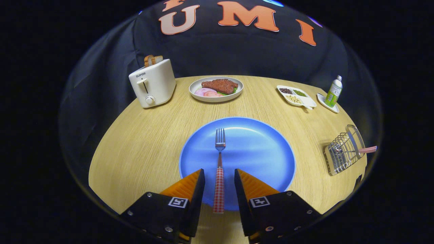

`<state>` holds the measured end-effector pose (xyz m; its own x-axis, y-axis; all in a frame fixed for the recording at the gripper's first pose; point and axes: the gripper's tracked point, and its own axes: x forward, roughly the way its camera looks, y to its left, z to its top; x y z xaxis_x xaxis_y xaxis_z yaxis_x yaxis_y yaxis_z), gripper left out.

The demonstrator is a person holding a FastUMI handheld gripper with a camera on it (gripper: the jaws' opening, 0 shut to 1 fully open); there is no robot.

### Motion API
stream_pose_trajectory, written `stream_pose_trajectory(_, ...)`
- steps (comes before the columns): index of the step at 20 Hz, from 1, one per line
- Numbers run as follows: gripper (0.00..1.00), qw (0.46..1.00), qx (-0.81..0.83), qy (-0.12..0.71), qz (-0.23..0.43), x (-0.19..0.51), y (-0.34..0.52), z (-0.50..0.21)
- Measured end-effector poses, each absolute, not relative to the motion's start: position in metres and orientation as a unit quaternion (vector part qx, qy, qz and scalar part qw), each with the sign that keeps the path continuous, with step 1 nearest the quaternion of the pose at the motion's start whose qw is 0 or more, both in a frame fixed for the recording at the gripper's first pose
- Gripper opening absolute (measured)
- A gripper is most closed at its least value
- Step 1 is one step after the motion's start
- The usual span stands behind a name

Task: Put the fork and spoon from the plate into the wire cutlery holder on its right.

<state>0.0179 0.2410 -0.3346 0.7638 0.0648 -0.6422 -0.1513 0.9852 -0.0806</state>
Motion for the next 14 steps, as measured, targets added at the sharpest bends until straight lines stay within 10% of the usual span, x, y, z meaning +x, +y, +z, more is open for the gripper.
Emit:
stream_pose_trajectory(9,0.08,0.931,-0.049,0.358,0.046,0.017,0.235,-0.342)
stream_pose_trajectory(14,0.05,0.934,-0.037,0.350,0.059,0.018,0.227,-0.310)
